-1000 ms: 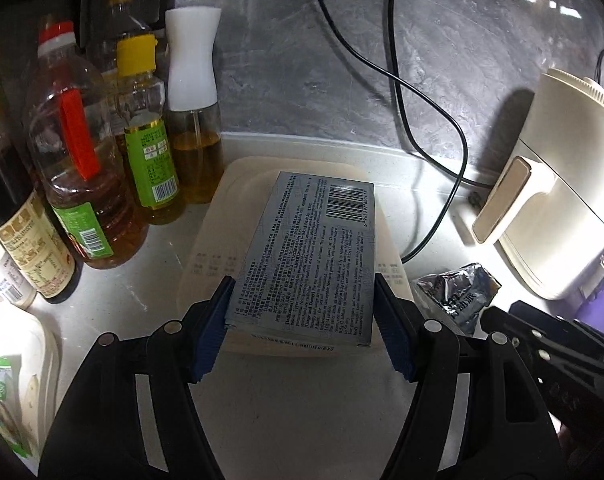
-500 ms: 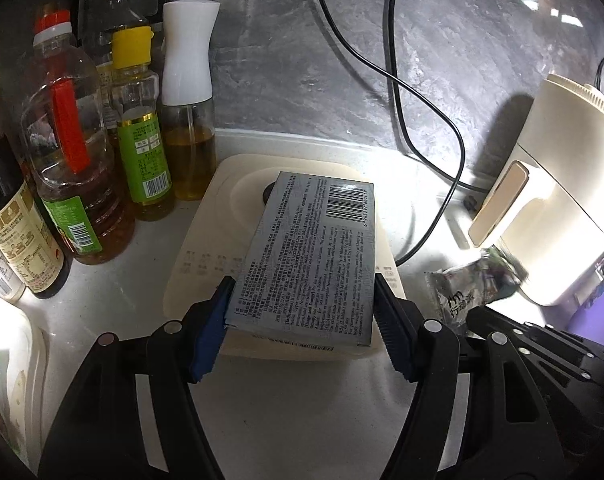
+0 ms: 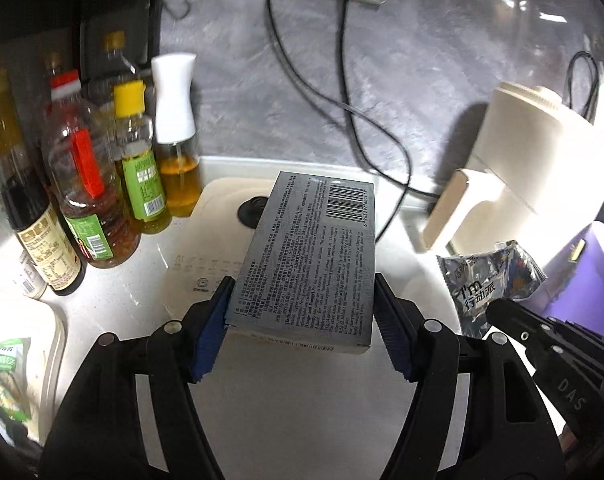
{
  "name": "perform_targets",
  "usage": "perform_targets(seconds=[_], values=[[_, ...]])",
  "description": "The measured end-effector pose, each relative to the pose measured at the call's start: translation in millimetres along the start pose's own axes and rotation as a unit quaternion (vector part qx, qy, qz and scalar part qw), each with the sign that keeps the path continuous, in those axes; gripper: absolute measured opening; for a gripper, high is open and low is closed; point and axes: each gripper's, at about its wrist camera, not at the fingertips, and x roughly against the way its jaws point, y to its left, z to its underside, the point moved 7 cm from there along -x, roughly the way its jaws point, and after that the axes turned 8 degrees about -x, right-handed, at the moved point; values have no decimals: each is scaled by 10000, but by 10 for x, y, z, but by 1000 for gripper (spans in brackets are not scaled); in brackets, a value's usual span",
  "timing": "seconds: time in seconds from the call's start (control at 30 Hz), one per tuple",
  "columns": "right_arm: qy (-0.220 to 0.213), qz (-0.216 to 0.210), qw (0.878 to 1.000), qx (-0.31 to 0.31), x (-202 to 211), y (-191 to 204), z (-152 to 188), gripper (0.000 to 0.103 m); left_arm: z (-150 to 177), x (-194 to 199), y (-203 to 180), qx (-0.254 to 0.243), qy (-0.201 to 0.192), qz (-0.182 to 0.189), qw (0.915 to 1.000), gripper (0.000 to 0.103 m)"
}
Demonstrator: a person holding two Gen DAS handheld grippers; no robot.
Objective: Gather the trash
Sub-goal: 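Grasp the foil snack wrapper with the right tool while the left tool holds the box, then carry the paper box and foil wrapper over the lavender bucket with both tools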
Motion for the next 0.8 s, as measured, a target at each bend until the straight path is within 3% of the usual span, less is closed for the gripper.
perform_targets(seconds=[0.43,0.8], values=[[-697,-171,9974,-27,1038,-215,-240,1,-204,740,-617,-291,-509,90,9982,68],[-1191,-36,9926,-212,1714,-619,-385,1,-326,1033,-1247,-632,-784,407,9941,68]])
